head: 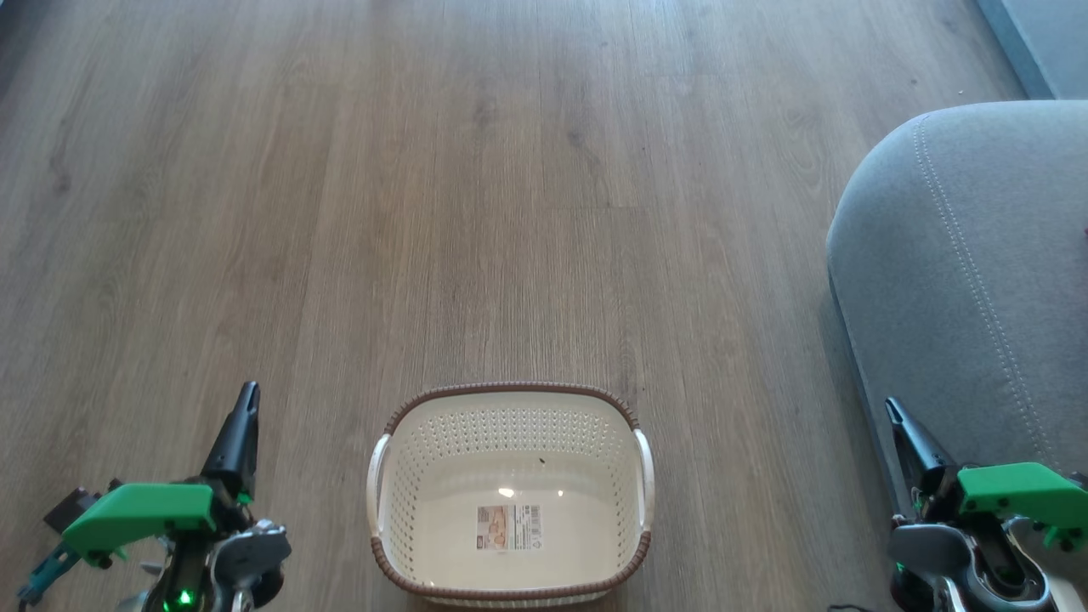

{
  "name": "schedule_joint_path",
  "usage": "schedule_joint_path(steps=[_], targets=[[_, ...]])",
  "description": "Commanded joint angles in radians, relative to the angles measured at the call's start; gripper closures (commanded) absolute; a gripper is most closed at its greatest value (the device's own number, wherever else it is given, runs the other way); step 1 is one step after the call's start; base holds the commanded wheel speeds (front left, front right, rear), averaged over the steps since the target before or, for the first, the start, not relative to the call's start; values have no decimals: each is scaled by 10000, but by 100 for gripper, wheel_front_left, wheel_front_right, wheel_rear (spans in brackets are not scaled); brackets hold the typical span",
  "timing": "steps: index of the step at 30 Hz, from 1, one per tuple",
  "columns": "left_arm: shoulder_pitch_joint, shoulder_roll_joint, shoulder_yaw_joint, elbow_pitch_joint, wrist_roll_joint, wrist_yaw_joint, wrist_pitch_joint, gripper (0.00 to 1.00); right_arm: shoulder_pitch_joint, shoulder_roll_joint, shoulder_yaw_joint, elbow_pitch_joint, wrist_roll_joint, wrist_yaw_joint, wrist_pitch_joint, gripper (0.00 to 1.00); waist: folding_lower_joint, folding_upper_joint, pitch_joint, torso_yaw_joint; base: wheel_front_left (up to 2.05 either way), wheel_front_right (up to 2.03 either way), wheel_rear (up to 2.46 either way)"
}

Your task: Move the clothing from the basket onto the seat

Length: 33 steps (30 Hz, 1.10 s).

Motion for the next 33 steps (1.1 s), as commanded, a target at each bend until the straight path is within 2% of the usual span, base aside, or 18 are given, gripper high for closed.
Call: schedule_joint_path(steps=[1, 33], targets=[[-595, 81, 366, -378, -194, -67, 76, 100, -520, -1, 147, -414, 215, 69, 125, 100, 0, 0, 0, 0, 0, 0, 0], [-595, 81, 364, -379, -195, -67, 75, 100, -522, 14, 126, -413, 198, 69, 142, 100, 0, 0, 0, 0, 0, 0, 0]])
